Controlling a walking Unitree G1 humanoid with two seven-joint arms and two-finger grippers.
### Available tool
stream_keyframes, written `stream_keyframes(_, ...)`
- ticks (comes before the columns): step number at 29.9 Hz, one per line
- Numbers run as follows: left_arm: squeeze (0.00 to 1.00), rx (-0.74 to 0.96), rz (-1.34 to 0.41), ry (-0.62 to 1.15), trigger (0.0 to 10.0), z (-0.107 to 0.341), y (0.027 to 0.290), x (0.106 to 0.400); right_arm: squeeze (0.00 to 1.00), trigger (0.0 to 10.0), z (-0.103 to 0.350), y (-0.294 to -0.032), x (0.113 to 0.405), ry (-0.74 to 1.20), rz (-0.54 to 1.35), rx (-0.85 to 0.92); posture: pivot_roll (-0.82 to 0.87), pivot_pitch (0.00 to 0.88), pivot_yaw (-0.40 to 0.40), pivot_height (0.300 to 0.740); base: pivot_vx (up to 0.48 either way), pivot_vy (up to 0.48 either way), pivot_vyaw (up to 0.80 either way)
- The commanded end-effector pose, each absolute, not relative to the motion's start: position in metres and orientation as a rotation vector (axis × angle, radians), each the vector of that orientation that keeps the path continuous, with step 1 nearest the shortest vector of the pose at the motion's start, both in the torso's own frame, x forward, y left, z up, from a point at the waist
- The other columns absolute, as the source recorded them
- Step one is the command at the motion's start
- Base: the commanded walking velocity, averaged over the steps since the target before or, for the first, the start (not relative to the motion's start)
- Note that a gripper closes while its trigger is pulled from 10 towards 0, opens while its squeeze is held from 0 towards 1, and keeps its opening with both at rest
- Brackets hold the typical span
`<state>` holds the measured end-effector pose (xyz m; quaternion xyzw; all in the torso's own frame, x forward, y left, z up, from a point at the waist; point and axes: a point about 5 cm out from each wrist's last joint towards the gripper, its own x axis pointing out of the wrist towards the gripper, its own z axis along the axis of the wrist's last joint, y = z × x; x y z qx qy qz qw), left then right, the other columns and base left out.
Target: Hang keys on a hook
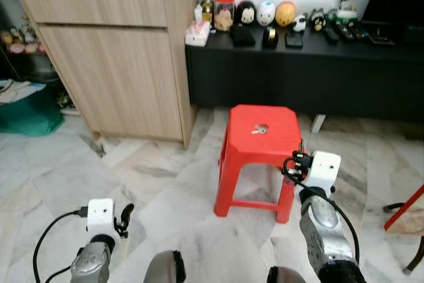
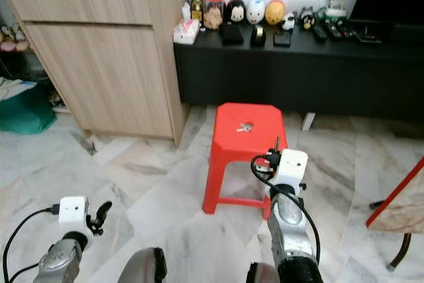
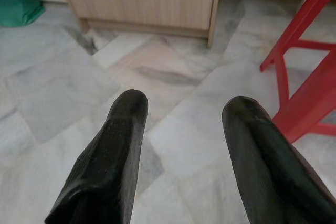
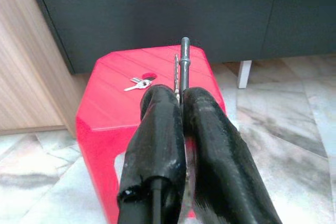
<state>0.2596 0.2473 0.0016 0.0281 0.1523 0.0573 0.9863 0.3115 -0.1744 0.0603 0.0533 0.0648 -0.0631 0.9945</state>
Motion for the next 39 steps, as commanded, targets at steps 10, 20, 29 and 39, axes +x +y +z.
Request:
stream_keyframes(10, 0.0, 0.056, 0.106, 0.28, 10.0, 0.008, 0.247, 0.266, 0.0, 10.0, 0.066, -0.178, 0.316, 0.11, -0.133, 0.114, 0.0, 0.0, -0.007, 0.673, 0.0, 0.0, 0.0)
stream_keyframes(20, 0.0, 0.049, 0.119, 0.326, 10.0, -0.002, 0.247, 0.257, 0.0, 10.0, 0.067, -0.177, 0.317, 0.113, -0.123, 0.117, 0.01, 0.0, -0.011, 0.74, 0.0, 0.0, 0.0)
stream_keyframes(29, 0.0, 0.072, 0.087, 0.22, 10.0, 0.018, 0.246, 0.272, 0.0, 10.0, 0.07, -0.176, 0.319, 0.129, -0.065, 0.095, 0.01, 0.0, -0.019, 0.74, 0.0, 0.0, 0.0)
stream_keyframes(39, 0.0, 0.149, -0.048, 0.111, 10.0, 0.044, 0.236, 0.29, 0.0, 10.0, 0.061, -0.174, 0.318, 0.251, 0.084, 0.018, 0.0, 0.0, -0.023, 0.74, 0.0, 0.0, 0.0)
